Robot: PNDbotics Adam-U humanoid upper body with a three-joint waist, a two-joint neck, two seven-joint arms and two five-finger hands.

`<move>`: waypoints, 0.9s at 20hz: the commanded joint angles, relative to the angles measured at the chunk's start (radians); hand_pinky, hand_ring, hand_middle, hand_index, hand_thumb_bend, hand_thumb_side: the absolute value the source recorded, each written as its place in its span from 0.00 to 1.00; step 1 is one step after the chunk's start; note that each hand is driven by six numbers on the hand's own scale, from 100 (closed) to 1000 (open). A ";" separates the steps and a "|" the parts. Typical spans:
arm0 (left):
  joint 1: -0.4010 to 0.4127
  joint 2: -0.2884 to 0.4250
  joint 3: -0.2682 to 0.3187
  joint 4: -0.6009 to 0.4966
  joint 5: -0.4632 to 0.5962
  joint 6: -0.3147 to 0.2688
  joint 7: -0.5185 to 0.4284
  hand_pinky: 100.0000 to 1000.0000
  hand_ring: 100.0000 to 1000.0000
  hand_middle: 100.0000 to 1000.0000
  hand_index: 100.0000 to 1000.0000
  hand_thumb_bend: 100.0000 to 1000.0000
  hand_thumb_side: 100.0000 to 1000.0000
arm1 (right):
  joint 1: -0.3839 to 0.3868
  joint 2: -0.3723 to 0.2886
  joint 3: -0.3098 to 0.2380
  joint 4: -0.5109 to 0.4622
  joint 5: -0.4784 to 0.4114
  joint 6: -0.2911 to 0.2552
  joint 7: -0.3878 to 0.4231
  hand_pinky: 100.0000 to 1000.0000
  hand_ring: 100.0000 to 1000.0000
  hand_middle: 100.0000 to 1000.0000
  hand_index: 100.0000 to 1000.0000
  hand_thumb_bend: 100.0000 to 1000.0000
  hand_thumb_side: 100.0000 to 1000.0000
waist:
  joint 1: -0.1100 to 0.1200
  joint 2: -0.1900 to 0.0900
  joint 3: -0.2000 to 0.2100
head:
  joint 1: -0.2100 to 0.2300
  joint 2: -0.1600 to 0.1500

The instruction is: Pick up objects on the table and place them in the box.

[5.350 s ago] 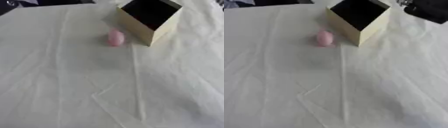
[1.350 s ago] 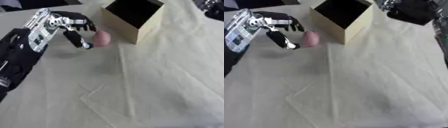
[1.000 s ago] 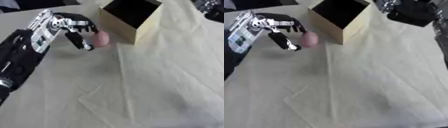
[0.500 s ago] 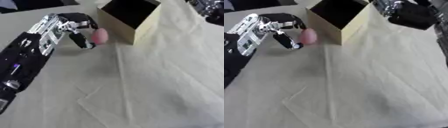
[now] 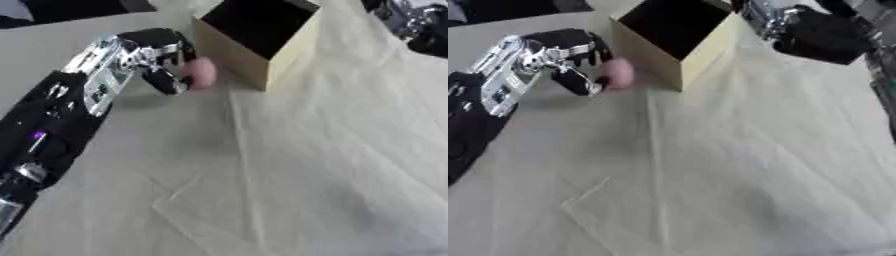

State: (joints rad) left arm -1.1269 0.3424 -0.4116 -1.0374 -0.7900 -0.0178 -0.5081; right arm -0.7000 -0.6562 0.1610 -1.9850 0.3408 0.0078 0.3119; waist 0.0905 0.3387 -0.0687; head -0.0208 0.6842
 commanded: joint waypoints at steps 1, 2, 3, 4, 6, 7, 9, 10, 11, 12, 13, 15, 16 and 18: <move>-0.019 0.015 0.009 -0.021 0.030 0.013 0.023 0.32 0.46 0.56 0.65 0.00 0.00 | -0.014 -0.009 -0.008 -0.015 -0.005 -0.001 0.005 0.87 0.79 0.76 0.90 0.00 0.91 | -0.006 -0.022 0.001 | -0.002 -0.004; -0.019 0.017 0.011 -0.026 0.039 0.019 0.029 0.29 0.44 0.55 0.64 0.00 0.00 | -0.014 -0.009 -0.009 -0.015 -0.005 0.000 0.006 0.87 0.79 0.76 0.90 0.00 0.91 | -0.007 -0.023 0.002 | -0.003 -0.003; -0.019 0.021 0.012 -0.033 0.046 0.025 0.035 0.25 0.42 0.53 0.62 0.00 0.00 | -0.013 -0.008 -0.009 -0.015 -0.004 0.000 0.006 0.87 0.79 0.76 0.90 0.00 0.91 | -0.007 -0.024 0.003 | -0.004 -0.003; -0.018 0.026 0.011 -0.041 0.053 0.030 0.040 0.24 0.41 0.52 0.62 0.00 0.00 | -0.013 -0.008 -0.010 -0.015 -0.004 0.000 0.006 0.87 0.79 0.76 0.90 0.00 0.91 | -0.007 -0.025 0.004 | -0.004 -0.002; -0.017 0.038 0.007 -0.063 0.065 0.036 0.044 0.22 0.40 0.51 0.61 0.00 0.00 | -0.011 -0.008 -0.012 -0.015 -0.003 0.001 0.005 0.87 0.79 0.76 0.90 0.00 0.91 | -0.008 -0.029 0.007 | -0.006 0.000; -0.017 0.046 0.005 -0.079 0.071 0.038 0.045 0.20 0.38 0.49 0.60 0.00 0.00 | -0.010 -0.007 -0.013 -0.015 -0.003 0.001 0.004 0.87 0.79 0.76 0.90 0.00 0.91 | -0.008 -0.032 0.009 | -0.008 0.002; -0.017 0.063 0.002 -0.113 0.081 0.045 0.045 0.18 0.37 0.47 0.58 0.00 0.00 | -0.008 -0.006 -0.014 -0.015 -0.003 0.000 0.003 0.87 0.79 0.76 0.90 0.00 0.91 | -0.009 -0.037 0.014 | -0.011 0.006; -0.017 0.073 0.001 -0.130 0.086 0.049 0.044 0.18 0.37 0.47 0.58 0.00 0.00 | -0.007 -0.005 -0.015 -0.015 -0.002 0.000 0.002 0.87 0.79 0.76 0.90 0.00 0.91 | -0.010 -0.040 0.015 | -0.012 0.008; -0.018 0.083 0.001 -0.146 0.089 0.054 0.044 0.17 0.36 0.47 0.57 0.00 0.00 | -0.007 -0.004 -0.016 -0.015 -0.001 0.000 0.001 0.87 0.79 0.76 0.90 0.00 0.91 | -0.010 -0.043 0.017 | -0.012 0.008; -0.018 0.092 0.001 -0.160 0.092 0.058 0.044 0.16 0.36 0.46 0.57 0.00 0.00 | -0.006 -0.003 -0.017 -0.015 0.000 -0.001 0.000 0.87 0.79 0.76 0.90 0.00 0.91 | -0.011 -0.045 0.018 | -0.012 0.009; -0.019 0.102 0.004 -0.176 0.096 0.062 0.045 0.16 0.35 0.46 0.56 0.00 0.00 | -0.005 -0.003 -0.017 -0.015 0.001 -0.001 0.000 0.87 0.79 0.76 0.90 0.00 0.91 | -0.011 -0.047 0.019 | -0.013 0.009; -0.021 0.126 0.017 -0.210 0.109 0.072 0.048 0.15 0.35 0.45 0.56 0.00 0.00 | -0.004 -0.001 -0.019 -0.015 0.002 -0.001 0.000 0.87 0.80 0.76 0.90 0.00 0.91 | -0.012 -0.052 0.019 | -0.013 0.010; -0.023 0.139 0.023 -0.228 0.112 0.077 0.049 0.15 0.35 0.45 0.56 0.00 0.00 | -0.004 -0.001 -0.020 -0.015 0.003 -0.002 -0.001 0.87 0.80 0.76 0.90 0.00 0.91 | -0.012 -0.053 0.019 | -0.013 0.010; -0.032 0.162 0.039 -0.257 0.130 0.088 0.049 0.15 0.34 0.45 0.56 0.00 0.00 | -0.002 -0.001 -0.023 -0.015 0.005 -0.003 -0.003 0.87 0.80 0.76 0.90 0.00 0.90 | -0.011 -0.055 0.018 | -0.010 0.011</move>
State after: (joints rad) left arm -1.1301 0.4622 -0.3947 -1.2595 -0.6708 0.0619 -0.4619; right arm -0.6935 -0.6466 0.1535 -1.9850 0.3414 0.0063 0.3128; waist 0.0847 0.3103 -0.0505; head -0.0302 0.6900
